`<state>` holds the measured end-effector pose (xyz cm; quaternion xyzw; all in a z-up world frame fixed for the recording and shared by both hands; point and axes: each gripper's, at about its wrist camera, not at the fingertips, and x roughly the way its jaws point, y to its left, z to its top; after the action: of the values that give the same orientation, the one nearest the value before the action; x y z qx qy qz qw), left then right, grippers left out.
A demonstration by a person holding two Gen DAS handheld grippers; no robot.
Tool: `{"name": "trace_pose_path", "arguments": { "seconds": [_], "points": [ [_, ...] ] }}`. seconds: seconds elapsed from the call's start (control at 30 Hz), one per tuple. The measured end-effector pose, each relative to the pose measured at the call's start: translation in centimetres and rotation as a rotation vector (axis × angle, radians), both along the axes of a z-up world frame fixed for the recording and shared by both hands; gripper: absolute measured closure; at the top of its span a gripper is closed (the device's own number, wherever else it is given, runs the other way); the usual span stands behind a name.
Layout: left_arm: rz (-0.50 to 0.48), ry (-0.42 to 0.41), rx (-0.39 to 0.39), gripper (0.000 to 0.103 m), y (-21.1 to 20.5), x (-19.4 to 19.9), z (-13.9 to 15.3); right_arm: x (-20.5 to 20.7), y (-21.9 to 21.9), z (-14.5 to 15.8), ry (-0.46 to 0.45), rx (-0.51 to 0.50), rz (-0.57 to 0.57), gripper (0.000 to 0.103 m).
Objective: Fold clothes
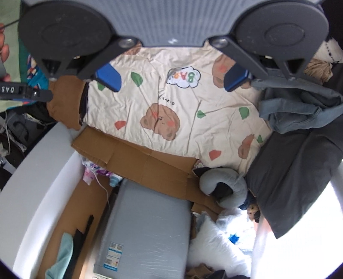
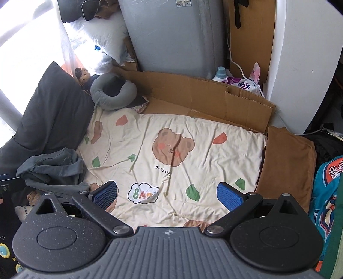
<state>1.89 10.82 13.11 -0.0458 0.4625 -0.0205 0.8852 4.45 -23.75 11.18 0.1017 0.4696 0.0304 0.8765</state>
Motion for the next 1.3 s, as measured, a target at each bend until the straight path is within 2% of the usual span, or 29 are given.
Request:
{"name": "trace_pose_path", "arguments": {
  "seconds": [0.3, 0.63, 0.9, 0.97, 1.2, 1.3],
  "points": [
    [0.007, -0.042, 0.019, 0.000, -1.3, -2.0, -2.5, -1.4, 2.0, -2.5, 0.007, -0.028, -0.006, 0.001],
    [0.055, -0.041, -0.013, 0.000, -1.5, -2.8, -5.5, -2.5, 3.5, -4.3, -0.008, -0.024, -0.028, 0.001],
    [0.070, -0.021, 0.024, 0.000, -2.7, -2.6, -7.7, -2.5, 4.2, -5.7, -0.017, -0.049, -0.042, 0.001],
    [0.075, -0.021, 0.008, 0.000, -3.0, -2.5, -7.8, -2.5, 4.4, -6.1, -0.013, -0.055, -0.039, 0.001],
    [0.072, -0.038, 0.080, 0.001, -4.2, -1.9, -8.1, -2.4, 4.7, -6.8, -0.033, -0.064, -0.041, 0.001],
    [0.065, -0.026, 0.103, 0.008, -4.5, -1.5, -8.3, -2.3, 4.6, -7.2, -0.023, -0.061, -0.051, 0.001]
  ]
}}
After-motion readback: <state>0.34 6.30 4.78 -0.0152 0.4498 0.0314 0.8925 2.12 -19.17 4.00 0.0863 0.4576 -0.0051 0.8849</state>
